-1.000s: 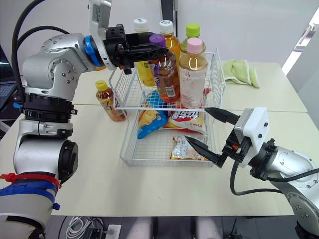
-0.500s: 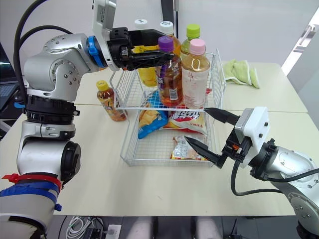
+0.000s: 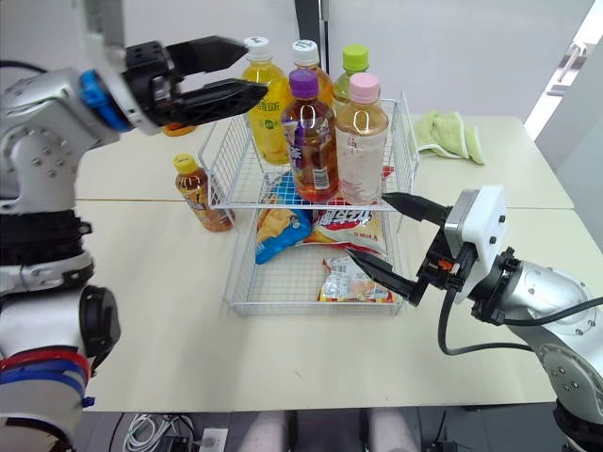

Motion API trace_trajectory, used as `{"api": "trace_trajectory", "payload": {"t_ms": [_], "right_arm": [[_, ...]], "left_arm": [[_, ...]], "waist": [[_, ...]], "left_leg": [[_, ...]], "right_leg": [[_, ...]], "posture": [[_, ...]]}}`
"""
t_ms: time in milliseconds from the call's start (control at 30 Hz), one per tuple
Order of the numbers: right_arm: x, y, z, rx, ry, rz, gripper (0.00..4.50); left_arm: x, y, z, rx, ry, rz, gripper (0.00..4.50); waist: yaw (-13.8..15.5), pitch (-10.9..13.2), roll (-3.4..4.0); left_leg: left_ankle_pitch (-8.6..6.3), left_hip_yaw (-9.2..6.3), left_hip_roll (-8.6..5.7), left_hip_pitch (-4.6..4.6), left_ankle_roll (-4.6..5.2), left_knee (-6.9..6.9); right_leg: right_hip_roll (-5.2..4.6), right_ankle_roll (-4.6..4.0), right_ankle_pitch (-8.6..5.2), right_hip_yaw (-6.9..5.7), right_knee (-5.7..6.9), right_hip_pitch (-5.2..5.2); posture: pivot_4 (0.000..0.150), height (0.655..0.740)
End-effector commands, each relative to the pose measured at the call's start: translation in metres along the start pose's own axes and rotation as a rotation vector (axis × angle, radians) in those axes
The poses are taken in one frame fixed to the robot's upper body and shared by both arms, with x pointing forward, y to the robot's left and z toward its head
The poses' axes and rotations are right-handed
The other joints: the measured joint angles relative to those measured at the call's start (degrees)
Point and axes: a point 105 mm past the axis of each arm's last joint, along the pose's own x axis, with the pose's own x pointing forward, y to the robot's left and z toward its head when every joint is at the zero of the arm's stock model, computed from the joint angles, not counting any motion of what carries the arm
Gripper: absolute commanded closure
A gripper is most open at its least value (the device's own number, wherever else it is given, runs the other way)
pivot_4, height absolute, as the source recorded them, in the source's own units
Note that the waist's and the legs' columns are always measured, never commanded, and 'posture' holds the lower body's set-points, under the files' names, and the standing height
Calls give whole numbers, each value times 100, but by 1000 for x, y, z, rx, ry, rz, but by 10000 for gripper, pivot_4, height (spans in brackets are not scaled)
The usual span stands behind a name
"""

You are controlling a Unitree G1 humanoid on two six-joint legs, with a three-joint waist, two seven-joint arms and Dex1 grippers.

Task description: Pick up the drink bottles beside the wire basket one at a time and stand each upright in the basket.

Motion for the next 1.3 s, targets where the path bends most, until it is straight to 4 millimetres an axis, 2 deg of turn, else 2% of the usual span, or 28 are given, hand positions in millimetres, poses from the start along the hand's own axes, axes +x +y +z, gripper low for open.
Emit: {"api": "trace_trajectory", "payload": {"t_ms": [33, 233, 367, 467, 667, 800, 933, 1100, 1300], "right_arm": [[1, 1, 14, -20, -69, 46, 0], [7, 9, 20, -12, -91, 205, 0], [14, 14, 20, 19, -74, 361, 0], [19, 12, 20, 15, -76, 431, 0], [27, 11, 24, 26, -107, 501, 0], [30, 10, 25, 31, -120, 517, 0], [32, 7, 24, 29, -122, 516, 0], [34, 7, 22, 26, -128, 497, 0], [32, 4, 21, 4, -116, 436, 0]], "left_arm": [[-24, -5, 14, 32, -37, 62, 334], [-80, 1, -4, -13, -12, 272, 334], [-119, 1, -30, -41, 7, 421, 334], [-148, -2, -56, -49, 46, 548, 334], [-182, -23, -96, -82, 55, 723, 334], [-191, -37, -111, -93, 56, 797, 334], [-187, -42, -112, -91, 48, 812, 334], [-170, -36, -108, -78, 40, 793, 334], [-151, -15, -108, -51, 54, 772, 334]], "waist": [[1, 0, 0], [1, 0, 1], [-2, 1, 3], [0, 0, 3], [60, -1, 1], [124, -2, -1], [162, -4, -4], [160, -5, -3], [151, -5, -3]], "left_leg": [[0, -1, 1, 0, 0, 0], [0, 3, 0, 7, 0, 0], [0, 3, 2, 10, 0, 1], [0, 4, 3, 10, 0, 0], [0, 6, 2, 10, 0, 1], [0, 4, 3, 10, 0, 2], [0, 3, 3, 10, 0, 3], [0, 4, 2, 12, 0, 3], [0, 3, 3, 11, 0, 2]], "right_leg": [[0, 0, 0, -1, 0, 0], [-4, 0, 0, 3, 3, 1], [-5, -1, 1, 3, 6, 1], [-6, -2, 1, 3, 5, 1], [-13, -3, 1, 4, 0, 4], [-10, -3, 2, 2, -2, 5], [-9, -4, 2, 1, -3, 5], [-7, -4, 2, 2, -1, 6], [-4, -4, 2, 1, 1, 5]], "posture": [[1500, 7400], [1500, 7400], [1500, 7400], [1500, 7400], [1500, 7400], [1500, 7400], [1500, 7400], [1500, 7400], [1500, 7400]]}}
